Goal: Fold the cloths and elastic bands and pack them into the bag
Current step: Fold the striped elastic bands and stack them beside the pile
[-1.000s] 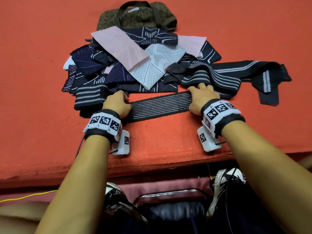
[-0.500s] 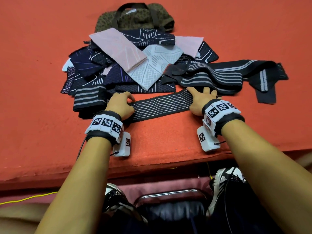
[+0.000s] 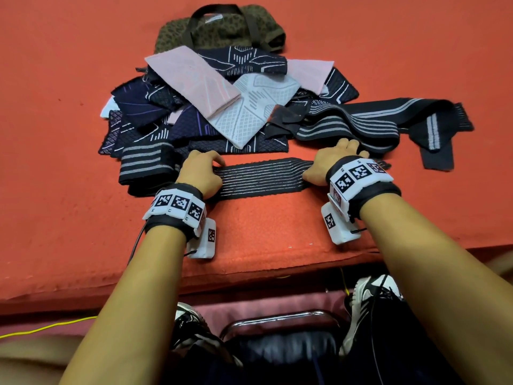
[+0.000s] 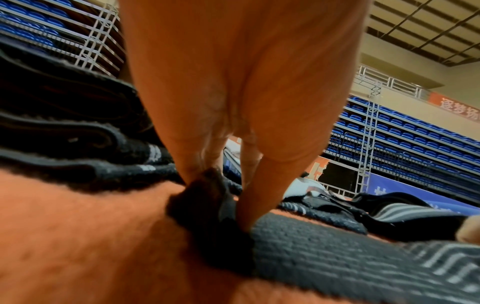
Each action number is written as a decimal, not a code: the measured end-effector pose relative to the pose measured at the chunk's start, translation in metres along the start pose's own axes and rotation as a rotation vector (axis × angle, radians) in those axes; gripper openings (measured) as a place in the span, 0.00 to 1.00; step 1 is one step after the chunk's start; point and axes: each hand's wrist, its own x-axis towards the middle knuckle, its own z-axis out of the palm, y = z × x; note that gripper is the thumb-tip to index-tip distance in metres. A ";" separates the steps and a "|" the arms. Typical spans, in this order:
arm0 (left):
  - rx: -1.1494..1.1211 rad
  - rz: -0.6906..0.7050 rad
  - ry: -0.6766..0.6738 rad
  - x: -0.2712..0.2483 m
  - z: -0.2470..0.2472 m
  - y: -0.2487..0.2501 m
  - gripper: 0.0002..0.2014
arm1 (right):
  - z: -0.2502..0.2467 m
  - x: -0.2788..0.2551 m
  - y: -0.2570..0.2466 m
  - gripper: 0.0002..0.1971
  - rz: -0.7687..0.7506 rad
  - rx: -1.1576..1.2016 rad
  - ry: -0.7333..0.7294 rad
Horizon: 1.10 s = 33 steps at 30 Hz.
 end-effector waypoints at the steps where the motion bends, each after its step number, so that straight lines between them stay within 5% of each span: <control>1: 0.001 -0.004 0.007 -0.001 0.000 0.000 0.22 | -0.001 -0.001 -0.004 0.17 0.010 0.019 -0.018; 4: 0.002 -0.040 0.010 -0.002 -0.001 0.000 0.24 | -0.004 0.003 -0.004 0.17 0.027 0.053 0.007; 8: 0.004 -0.051 0.004 -0.001 -0.002 0.002 0.25 | -0.010 0.002 0.004 0.20 -0.341 0.191 -0.018; 15: 0.004 -0.059 0.010 0.003 0.000 0.001 0.25 | -0.010 -0.017 -0.004 0.17 -0.659 0.205 0.092; 22: -0.004 -0.129 0.039 0.005 -0.003 -0.005 0.24 | -0.006 -0.035 -0.019 0.15 -0.722 0.128 0.194; 29: -0.041 -0.179 0.140 0.004 -0.024 -0.003 0.18 | -0.001 -0.040 -0.028 0.20 -0.842 0.296 -0.049; 33: -0.233 -0.035 0.097 0.001 -0.030 0.019 0.15 | 0.003 -0.041 -0.033 0.32 -0.892 0.437 -0.118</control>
